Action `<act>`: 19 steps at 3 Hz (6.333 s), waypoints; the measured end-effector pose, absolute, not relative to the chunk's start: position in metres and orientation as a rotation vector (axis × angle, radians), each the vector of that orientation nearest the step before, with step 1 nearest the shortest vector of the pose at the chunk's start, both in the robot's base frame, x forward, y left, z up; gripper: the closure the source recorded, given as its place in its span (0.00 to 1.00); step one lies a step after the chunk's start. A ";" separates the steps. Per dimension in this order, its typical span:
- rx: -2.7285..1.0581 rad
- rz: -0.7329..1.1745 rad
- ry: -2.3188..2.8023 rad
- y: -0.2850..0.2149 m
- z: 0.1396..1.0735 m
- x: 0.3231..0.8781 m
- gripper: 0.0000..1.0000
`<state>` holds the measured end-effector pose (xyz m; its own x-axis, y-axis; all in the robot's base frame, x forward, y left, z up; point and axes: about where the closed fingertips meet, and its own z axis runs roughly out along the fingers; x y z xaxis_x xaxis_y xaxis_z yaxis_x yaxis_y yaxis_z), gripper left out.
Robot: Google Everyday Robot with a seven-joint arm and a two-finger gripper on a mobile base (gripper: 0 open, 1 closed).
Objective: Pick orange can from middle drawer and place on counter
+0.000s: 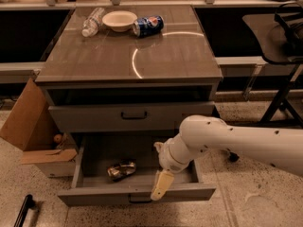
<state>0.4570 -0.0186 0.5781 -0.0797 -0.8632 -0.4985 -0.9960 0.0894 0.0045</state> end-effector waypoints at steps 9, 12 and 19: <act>-1.441 0.722 1.976 0.062 0.435 0.581 0.00; -1.520 0.673 1.972 0.105 0.401 0.583 0.00; -1.643 0.545 2.002 0.130 0.376 0.571 0.89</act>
Offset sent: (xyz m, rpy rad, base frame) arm 0.0746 0.0317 -0.0976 0.1895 0.0414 -0.0986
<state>0.5707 0.1297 0.3756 -0.1552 -0.7849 -0.5998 -0.9807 0.1955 -0.0021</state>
